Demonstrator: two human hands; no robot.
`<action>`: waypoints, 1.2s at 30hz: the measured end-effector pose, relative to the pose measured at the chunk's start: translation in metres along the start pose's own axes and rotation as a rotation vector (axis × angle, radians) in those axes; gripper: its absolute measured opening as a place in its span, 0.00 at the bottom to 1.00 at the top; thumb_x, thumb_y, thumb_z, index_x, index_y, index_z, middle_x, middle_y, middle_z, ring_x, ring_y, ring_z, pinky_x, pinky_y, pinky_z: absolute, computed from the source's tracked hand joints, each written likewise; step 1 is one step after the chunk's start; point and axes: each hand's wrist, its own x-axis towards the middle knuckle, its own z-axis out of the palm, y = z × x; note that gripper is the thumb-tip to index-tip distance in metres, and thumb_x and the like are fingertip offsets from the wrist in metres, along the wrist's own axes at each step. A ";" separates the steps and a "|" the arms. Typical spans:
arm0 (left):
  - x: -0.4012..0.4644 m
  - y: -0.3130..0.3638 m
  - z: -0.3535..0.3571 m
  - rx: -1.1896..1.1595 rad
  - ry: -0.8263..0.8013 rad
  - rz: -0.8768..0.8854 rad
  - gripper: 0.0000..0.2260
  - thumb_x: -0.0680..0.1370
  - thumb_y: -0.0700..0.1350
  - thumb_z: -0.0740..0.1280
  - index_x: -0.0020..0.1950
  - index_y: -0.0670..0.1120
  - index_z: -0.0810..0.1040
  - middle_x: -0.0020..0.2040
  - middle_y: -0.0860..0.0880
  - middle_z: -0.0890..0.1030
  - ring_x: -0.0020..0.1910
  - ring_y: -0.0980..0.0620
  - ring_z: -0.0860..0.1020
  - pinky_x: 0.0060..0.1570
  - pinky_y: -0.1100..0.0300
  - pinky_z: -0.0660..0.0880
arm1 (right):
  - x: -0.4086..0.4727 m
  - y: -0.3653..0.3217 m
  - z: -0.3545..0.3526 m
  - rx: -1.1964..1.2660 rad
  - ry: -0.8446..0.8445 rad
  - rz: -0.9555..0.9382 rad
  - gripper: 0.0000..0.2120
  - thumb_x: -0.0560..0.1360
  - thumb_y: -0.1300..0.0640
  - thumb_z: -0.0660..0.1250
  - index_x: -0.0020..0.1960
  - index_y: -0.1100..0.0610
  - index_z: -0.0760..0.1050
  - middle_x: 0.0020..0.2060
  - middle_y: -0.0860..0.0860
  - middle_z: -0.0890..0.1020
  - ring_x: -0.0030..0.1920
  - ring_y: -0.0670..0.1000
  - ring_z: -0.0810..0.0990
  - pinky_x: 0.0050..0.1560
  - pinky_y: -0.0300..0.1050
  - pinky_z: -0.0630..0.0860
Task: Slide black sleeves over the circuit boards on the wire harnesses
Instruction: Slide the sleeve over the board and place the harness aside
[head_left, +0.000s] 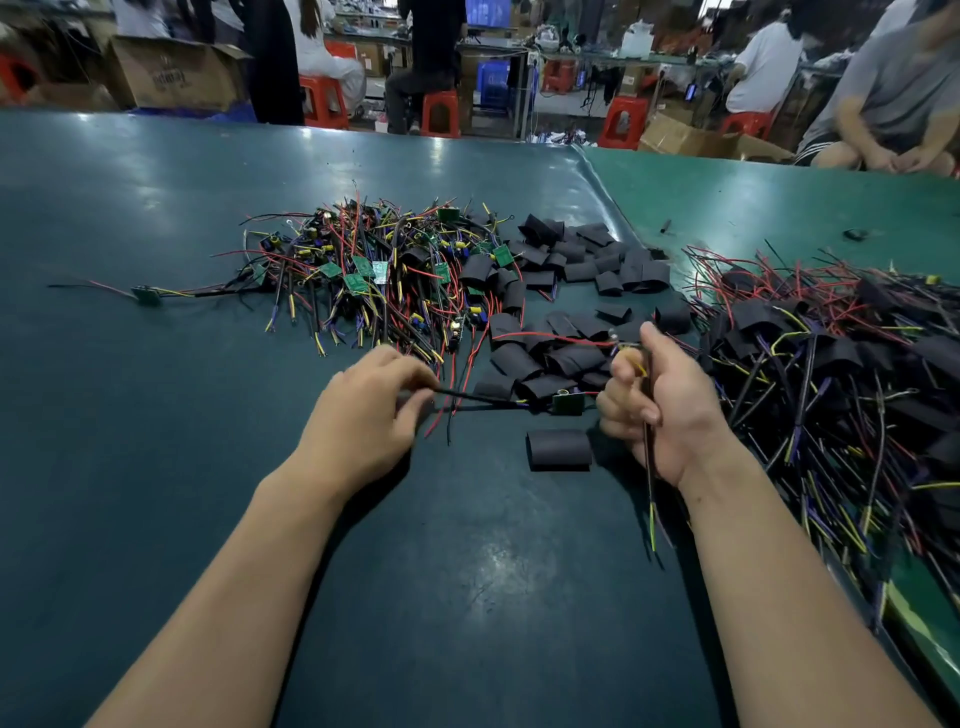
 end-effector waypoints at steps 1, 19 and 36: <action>0.001 0.000 -0.002 -0.007 0.088 0.021 0.04 0.77 0.40 0.69 0.51 0.46 0.82 0.49 0.49 0.80 0.48 0.46 0.79 0.52 0.46 0.75 | -0.001 -0.002 -0.002 0.058 -0.026 -0.033 0.32 0.83 0.42 0.48 0.25 0.54 0.67 0.13 0.47 0.57 0.18 0.46 0.54 0.21 0.32 0.53; 0.008 -0.013 0.010 0.158 0.242 -0.470 0.21 0.78 0.56 0.66 0.67 0.46 0.76 0.67 0.44 0.74 0.67 0.40 0.67 0.63 0.46 0.65 | -0.006 0.000 -0.002 -0.069 -0.231 0.203 0.29 0.80 0.43 0.50 0.24 0.54 0.67 0.14 0.47 0.57 0.21 0.47 0.53 0.21 0.33 0.55; -0.009 0.047 0.036 -0.120 -0.171 0.434 0.11 0.73 0.54 0.73 0.48 0.47 0.84 0.51 0.53 0.84 0.53 0.47 0.77 0.52 0.47 0.71 | -0.009 -0.002 0.006 -0.463 0.260 0.192 0.30 0.78 0.34 0.58 0.33 0.58 0.76 0.21 0.54 0.77 0.17 0.44 0.65 0.16 0.33 0.59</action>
